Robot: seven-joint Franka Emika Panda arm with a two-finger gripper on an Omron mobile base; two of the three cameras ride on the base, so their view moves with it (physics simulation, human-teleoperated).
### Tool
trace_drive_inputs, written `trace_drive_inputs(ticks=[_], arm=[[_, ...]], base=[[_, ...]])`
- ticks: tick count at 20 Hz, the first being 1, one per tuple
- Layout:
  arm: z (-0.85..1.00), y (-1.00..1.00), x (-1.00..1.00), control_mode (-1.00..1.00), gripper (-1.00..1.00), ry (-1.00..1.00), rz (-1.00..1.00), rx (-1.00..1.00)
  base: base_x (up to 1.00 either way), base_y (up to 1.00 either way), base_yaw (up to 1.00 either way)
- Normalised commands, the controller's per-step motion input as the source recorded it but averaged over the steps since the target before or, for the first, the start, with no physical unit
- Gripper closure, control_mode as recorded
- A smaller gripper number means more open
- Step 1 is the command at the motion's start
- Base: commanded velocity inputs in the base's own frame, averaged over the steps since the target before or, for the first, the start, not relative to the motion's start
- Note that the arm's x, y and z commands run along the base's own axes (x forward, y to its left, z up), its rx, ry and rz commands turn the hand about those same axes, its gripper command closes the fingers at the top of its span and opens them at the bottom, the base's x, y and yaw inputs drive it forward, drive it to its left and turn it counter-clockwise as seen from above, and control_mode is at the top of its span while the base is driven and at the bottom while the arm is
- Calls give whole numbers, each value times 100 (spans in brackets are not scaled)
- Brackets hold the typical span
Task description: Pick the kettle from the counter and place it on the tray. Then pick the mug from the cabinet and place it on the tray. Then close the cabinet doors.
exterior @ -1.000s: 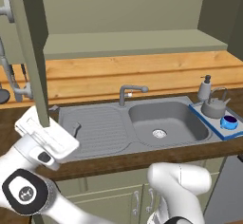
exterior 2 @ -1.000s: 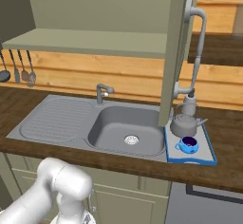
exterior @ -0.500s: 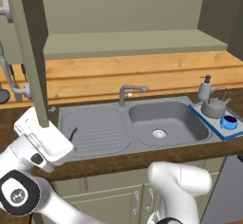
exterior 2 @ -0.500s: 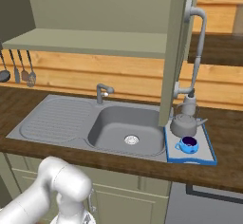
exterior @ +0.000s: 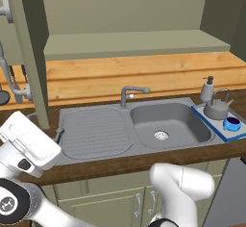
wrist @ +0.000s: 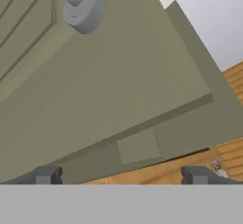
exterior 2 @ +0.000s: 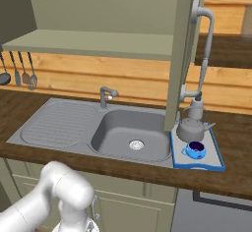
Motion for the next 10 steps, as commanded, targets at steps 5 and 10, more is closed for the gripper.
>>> trace_drive_inputs(ticks=[5,10], arm=[[40,12,0,-100,-100,-6,1,-4],[33,-14,-1,-100,-100,-6,0,0]], base=[[0,0,0],[0,0,0]])
